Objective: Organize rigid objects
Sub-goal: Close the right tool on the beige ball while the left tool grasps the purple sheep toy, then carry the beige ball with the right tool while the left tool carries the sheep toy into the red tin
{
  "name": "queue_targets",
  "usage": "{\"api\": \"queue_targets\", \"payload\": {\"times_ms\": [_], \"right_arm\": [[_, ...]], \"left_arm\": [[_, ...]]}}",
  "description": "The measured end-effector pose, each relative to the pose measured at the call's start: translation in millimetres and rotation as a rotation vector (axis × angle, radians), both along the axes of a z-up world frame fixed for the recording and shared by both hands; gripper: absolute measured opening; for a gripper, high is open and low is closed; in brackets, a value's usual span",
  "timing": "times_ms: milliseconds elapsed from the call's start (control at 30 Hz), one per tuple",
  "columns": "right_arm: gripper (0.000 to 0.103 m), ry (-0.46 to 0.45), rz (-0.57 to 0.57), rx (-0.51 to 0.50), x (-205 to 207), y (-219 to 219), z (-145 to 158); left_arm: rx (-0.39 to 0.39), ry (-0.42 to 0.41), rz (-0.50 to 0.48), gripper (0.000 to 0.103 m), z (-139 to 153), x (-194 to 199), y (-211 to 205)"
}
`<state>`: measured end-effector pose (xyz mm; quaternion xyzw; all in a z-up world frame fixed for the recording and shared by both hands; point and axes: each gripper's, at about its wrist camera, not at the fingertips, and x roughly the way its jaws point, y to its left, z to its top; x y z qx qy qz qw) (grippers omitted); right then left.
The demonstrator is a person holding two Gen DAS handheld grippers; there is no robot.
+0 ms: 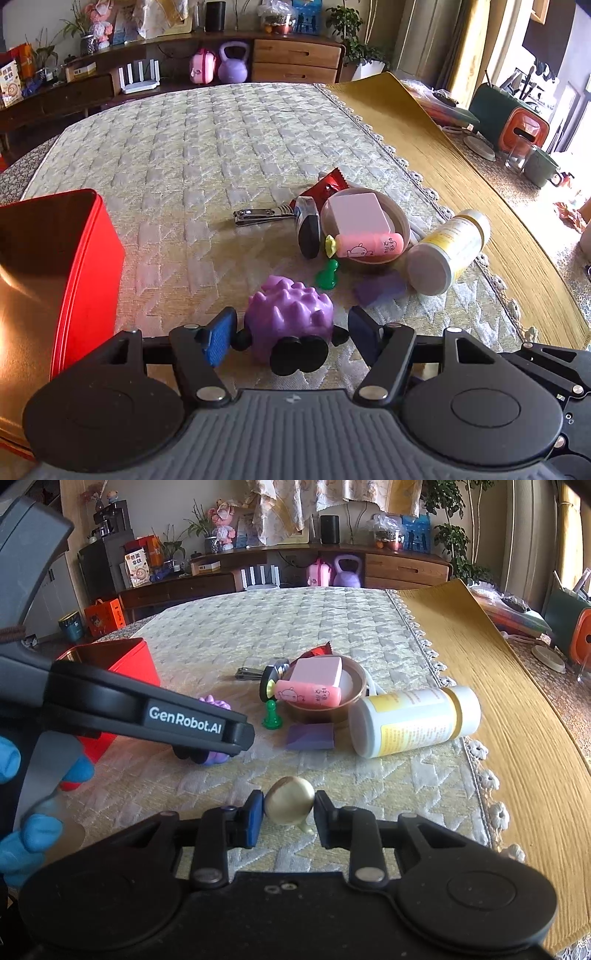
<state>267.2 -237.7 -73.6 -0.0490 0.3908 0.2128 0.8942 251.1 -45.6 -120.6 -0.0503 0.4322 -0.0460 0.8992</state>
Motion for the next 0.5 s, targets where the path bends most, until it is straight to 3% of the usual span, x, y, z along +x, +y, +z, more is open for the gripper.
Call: {"api": "queue_targets", "payload": {"times_ms": [67,100,433,467,500], "right_arm": [[0.029,-0.003,0.0,0.0,-2,0,3],[0.029,-0.005,-0.002,0.0,-3,1,4],[0.029,-0.038,0.002,0.004,-18,2,25],[0.029,-0.043,0.004,0.004,-19,2,27],[0.029,-0.052,0.007,0.004,-21,4,31]], "left_arm": [[-0.012,0.004,0.01,0.066,1,-4,5],[-0.012,0.001,0.018,0.054,2,-6,8],[-0.03,0.007,0.063,0.049,12,-27,27],[-0.037,0.005,0.067,0.046,14,-29,30],[-0.046,0.004,0.075,0.035,17,-32,33]]}}
